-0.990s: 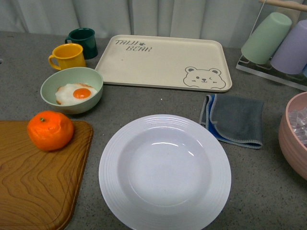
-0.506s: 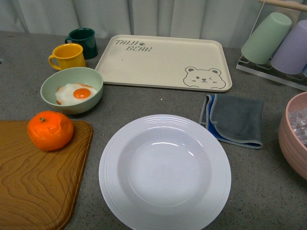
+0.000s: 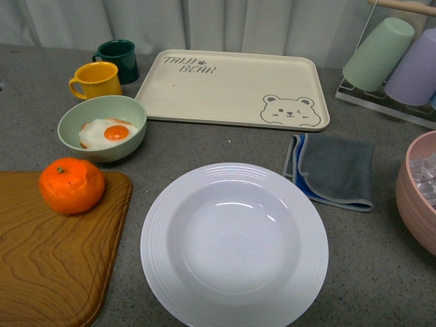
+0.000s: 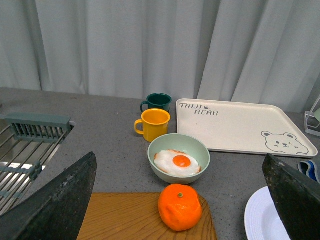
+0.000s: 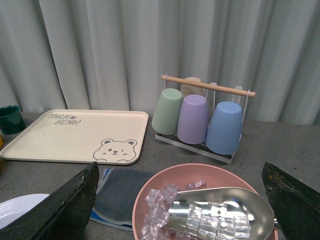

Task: Place orange and plate with both arms

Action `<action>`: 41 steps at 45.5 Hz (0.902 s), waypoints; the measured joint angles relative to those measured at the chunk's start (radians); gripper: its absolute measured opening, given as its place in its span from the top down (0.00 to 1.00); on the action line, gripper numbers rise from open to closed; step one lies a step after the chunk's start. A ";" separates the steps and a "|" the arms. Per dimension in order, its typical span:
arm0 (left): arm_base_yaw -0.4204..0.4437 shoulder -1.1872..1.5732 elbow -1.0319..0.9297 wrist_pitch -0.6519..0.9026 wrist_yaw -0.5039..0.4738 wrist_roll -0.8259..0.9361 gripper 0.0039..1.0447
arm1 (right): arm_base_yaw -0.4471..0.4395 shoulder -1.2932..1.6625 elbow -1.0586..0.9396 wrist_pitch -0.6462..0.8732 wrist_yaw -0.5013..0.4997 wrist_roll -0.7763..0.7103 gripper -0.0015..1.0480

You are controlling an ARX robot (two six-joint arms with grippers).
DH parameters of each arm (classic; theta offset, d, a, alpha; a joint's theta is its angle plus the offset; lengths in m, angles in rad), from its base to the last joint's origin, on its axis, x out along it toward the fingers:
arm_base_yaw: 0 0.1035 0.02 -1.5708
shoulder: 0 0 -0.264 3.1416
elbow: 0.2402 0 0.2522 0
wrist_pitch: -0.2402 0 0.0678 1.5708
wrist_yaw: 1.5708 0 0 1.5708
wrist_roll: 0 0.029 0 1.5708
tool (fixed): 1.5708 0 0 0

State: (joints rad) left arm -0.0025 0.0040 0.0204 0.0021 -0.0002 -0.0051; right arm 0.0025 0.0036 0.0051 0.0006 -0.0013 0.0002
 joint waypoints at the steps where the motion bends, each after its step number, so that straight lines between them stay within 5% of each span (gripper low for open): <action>1: 0.000 0.000 0.000 0.000 0.000 0.000 0.06 | 0.000 0.000 0.000 0.000 0.000 0.000 0.09; 19: -0.002 0.020 0.013 -0.042 0.000 -0.021 0.06 | 0.000 0.000 0.000 0.000 0.000 0.000 0.09; 29: -0.066 0.744 0.183 0.162 -0.003 -0.132 0.06 | 0.000 0.000 0.000 0.000 0.000 0.000 0.09; 41: -0.083 1.289 0.360 0.137 0.047 -0.162 0.06 | 0.000 0.000 0.000 0.000 0.000 0.000 0.09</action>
State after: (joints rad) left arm -0.0856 1.2930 0.3809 0.1387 0.0471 -0.1673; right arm 0.0025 0.0036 0.0051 0.0006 -0.0013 0.0002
